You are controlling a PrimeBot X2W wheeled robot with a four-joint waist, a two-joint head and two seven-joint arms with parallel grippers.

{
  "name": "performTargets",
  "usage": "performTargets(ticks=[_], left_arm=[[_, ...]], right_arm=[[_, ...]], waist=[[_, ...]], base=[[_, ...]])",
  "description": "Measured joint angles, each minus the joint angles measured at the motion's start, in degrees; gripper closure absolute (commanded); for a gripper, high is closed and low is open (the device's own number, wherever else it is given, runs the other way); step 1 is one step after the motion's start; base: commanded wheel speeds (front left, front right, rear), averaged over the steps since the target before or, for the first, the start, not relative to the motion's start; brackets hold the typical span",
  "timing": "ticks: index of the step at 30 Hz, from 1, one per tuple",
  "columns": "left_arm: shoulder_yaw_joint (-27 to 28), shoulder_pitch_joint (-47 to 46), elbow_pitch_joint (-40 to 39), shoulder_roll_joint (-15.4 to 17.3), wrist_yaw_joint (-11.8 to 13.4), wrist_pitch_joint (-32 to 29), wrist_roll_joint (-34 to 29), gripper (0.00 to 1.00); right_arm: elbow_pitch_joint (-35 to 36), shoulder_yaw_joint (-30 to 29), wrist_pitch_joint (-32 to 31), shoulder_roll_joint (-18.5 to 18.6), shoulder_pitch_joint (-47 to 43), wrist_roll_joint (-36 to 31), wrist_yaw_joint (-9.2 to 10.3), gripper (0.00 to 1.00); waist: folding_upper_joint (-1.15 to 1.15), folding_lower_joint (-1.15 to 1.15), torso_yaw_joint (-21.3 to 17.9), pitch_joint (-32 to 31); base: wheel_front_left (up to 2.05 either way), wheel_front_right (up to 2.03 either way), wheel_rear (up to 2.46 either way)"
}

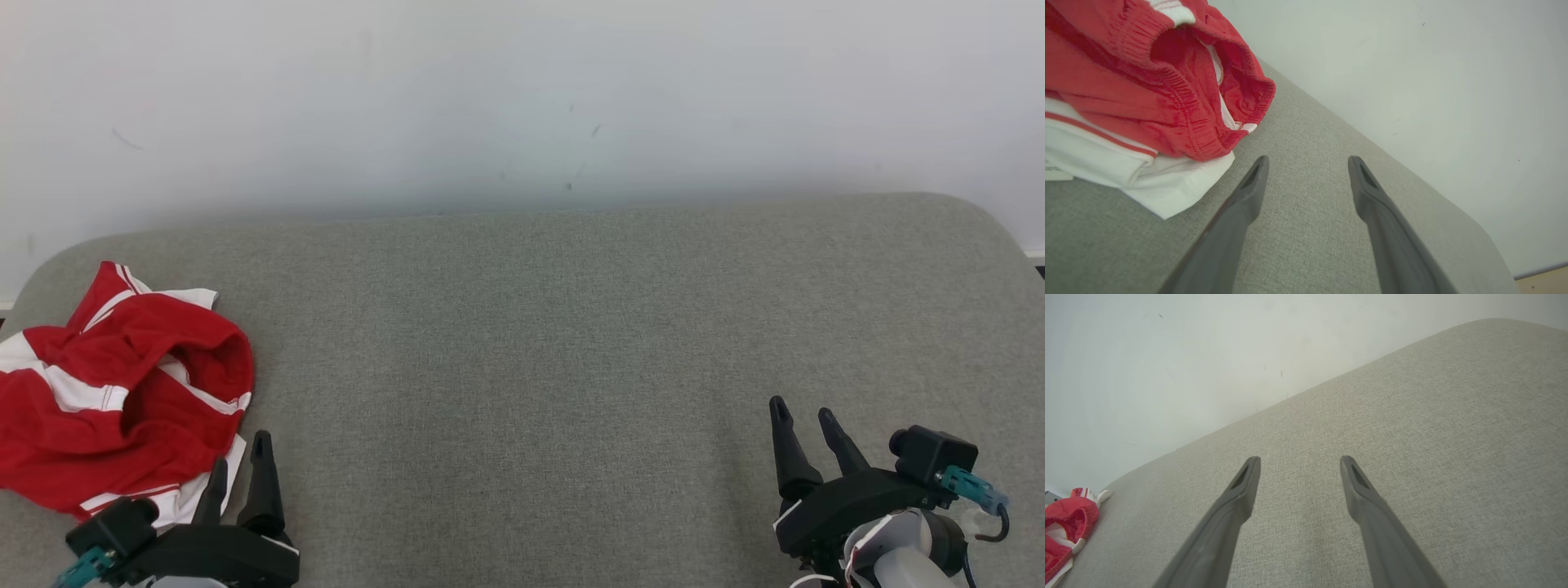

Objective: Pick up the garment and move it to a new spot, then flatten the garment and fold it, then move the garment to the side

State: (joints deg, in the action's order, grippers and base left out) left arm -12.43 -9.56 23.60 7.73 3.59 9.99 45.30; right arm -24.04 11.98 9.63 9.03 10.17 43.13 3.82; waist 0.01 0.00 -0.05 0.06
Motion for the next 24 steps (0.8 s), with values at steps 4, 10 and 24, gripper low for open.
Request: performTargets(ticks=[4, 10, 24], left_arm=[[-1.46, -0.76, 0.24, 0.29, 0.53, 0.81, -3.93, 0.00], [-2.98, -1.48, 0.86, 0.69, 1.51, 1.80, -9.07, 0.00], [-6.49, -4.02, 1.65, 2.47, 2.89, 3.98, -19.65, 0.00]], right_arm=[[-0.24, 0.62, 0.71, 0.25, 0.71, -2.98, 0.55, 0.00], [-0.64, 1.47, 2.02, 0.64, 1.15, -8.00, 1.36, 0.00], [-1.77, 2.02, 4.07, 0.73, 2.15, -14.54, 3.32, 0.00]], waist=[[0.00, 0.00, 0.25, 0.03], [0.00, 0.00, 0.72, 0.16], [0.00, 0.00, 2.05, 0.09]], base=[[0.00, 0.00, 0.00], [0.00, 0.00, 0.00], [0.00, 0.00, 0.00]])
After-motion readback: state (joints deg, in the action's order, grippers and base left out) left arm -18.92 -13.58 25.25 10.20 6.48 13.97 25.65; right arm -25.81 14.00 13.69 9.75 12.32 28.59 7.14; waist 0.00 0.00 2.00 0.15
